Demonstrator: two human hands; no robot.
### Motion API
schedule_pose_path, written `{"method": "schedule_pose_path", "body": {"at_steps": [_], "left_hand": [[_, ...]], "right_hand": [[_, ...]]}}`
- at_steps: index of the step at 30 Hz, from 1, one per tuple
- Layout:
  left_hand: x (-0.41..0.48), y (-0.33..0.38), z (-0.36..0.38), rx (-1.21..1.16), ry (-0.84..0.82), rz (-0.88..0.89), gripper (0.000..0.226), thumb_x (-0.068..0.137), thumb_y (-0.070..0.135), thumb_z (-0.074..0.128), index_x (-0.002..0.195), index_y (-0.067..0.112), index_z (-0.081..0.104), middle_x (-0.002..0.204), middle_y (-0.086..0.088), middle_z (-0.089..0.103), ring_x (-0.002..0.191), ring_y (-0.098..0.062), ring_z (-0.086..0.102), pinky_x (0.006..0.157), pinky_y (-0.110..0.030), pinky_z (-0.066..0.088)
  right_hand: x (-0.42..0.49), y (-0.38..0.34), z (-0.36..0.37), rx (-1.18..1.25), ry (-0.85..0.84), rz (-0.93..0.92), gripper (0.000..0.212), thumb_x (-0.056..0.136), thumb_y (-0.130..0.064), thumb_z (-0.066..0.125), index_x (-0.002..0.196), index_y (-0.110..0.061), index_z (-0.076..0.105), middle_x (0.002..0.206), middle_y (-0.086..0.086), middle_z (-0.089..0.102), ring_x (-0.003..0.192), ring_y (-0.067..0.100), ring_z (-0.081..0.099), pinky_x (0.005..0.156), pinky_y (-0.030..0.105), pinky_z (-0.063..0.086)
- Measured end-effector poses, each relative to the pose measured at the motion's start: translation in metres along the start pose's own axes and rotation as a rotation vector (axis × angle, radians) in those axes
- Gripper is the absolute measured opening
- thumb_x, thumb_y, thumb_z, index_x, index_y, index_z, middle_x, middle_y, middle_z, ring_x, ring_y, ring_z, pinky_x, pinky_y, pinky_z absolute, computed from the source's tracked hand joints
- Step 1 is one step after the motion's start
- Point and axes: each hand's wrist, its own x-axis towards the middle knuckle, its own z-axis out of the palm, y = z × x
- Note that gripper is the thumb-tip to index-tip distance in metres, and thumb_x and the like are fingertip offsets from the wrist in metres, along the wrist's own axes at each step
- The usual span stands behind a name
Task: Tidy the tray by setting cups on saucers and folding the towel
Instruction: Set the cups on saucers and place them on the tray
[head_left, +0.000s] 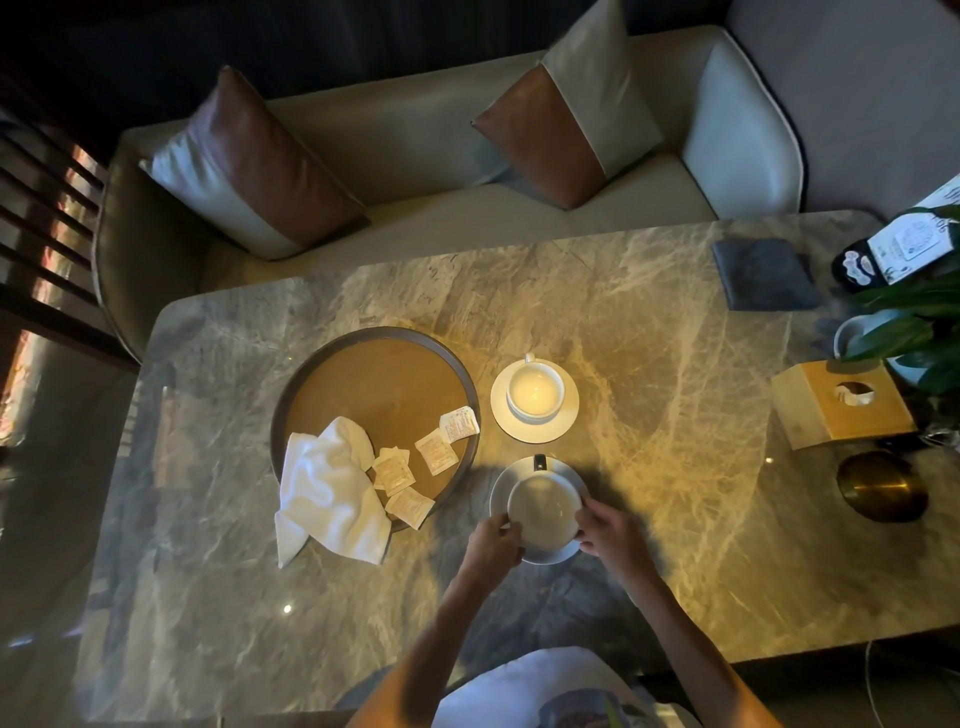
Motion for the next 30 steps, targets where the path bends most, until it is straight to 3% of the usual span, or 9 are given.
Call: {"method": "schedule_pose_path", "body": {"at_steps": [9,14,19,21,23,25,27,30], "left_hand": [[-0.006,0.002,0.0,-0.012,-0.001,-0.004,0.032,0.097,0.015,0.052,0.124,0.0,0.061,0.105,-0.01,0.067,0.088,-0.022,0.07,0.07,-0.028,0.06],[-0.008,0.003,0.0,-0.015,-0.001,0.011,0.031,0.098,0.016,0.051,0.123,0.0,0.061,0.106,-0.01,0.067,0.09,-0.024,0.07,0.074,-0.033,0.061],[-0.012,0.004,0.001,-0.002,0.008,0.028,0.031,0.1,0.019,0.05,0.121,0.001,0.062,0.104,-0.008,0.067,0.086,-0.025,0.071,0.073,-0.034,0.061],[-0.015,0.004,-0.001,-0.021,0.027,0.028,0.028,0.101,0.027,0.048,0.113,0.007,0.063,0.094,-0.008,0.069,0.074,-0.02,0.07,0.066,-0.032,0.06],[-0.017,0.004,-0.003,-0.029,0.109,0.0,0.026,0.102,0.032,0.044,0.092,0.014,0.061,0.082,-0.007,0.069,0.063,-0.018,0.065,0.058,-0.032,0.056],[-0.015,0.002,-0.007,0.025,0.263,-0.027,0.028,0.101,0.025,0.044,0.077,0.017,0.053,0.073,-0.003,0.062,0.064,-0.02,0.056,0.06,-0.033,0.049],[-0.011,0.002,-0.011,0.113,0.383,-0.051,0.02,0.099,0.016,0.044,0.081,0.013,0.051,0.078,-0.001,0.055,0.073,-0.021,0.051,0.067,-0.037,0.047],[-0.004,0.004,-0.015,0.17,0.341,-0.101,0.013,0.099,0.016,0.048,0.1,0.005,0.056,0.095,-0.007,0.06,0.086,-0.022,0.057,0.079,-0.04,0.052]], "right_hand": [[-0.004,0.0,0.001,0.011,-0.002,-0.016,0.034,0.098,-0.018,0.056,0.13,-0.007,0.061,0.116,0.015,0.069,0.104,0.028,0.068,0.07,0.018,0.058],[-0.007,-0.003,0.001,0.029,0.008,-0.016,0.031,0.098,-0.017,0.055,0.127,-0.008,0.062,0.114,0.014,0.069,0.105,0.029,0.067,0.067,0.015,0.056],[-0.008,-0.004,0.002,0.023,0.015,-0.007,0.031,0.098,-0.02,0.055,0.126,-0.008,0.062,0.113,0.012,0.069,0.105,0.028,0.068,0.078,0.028,0.059],[-0.008,-0.003,0.001,0.053,0.049,0.031,0.027,0.099,-0.024,0.055,0.119,-0.01,0.066,0.107,0.011,0.072,0.099,0.026,0.07,0.079,0.033,0.059],[-0.007,0.001,-0.001,0.042,0.142,0.063,0.025,0.099,-0.028,0.054,0.108,-0.011,0.07,0.093,0.007,0.075,0.087,0.018,0.073,0.069,0.026,0.058],[-0.005,0.005,-0.003,-0.046,0.252,0.068,0.025,0.099,-0.028,0.052,0.105,-0.013,0.071,0.086,0.003,0.074,0.08,0.016,0.071,0.064,0.023,0.053],[-0.001,0.01,-0.006,-0.092,0.312,0.069,0.024,0.098,-0.025,0.054,0.113,-0.013,0.069,0.091,0.006,0.074,0.083,0.021,0.069,0.071,0.03,0.053],[0.008,0.015,-0.007,-0.052,0.281,0.075,0.022,0.095,-0.016,0.058,0.114,-0.012,0.069,0.097,0.01,0.074,0.088,0.026,0.069,0.08,0.039,0.057]]}}
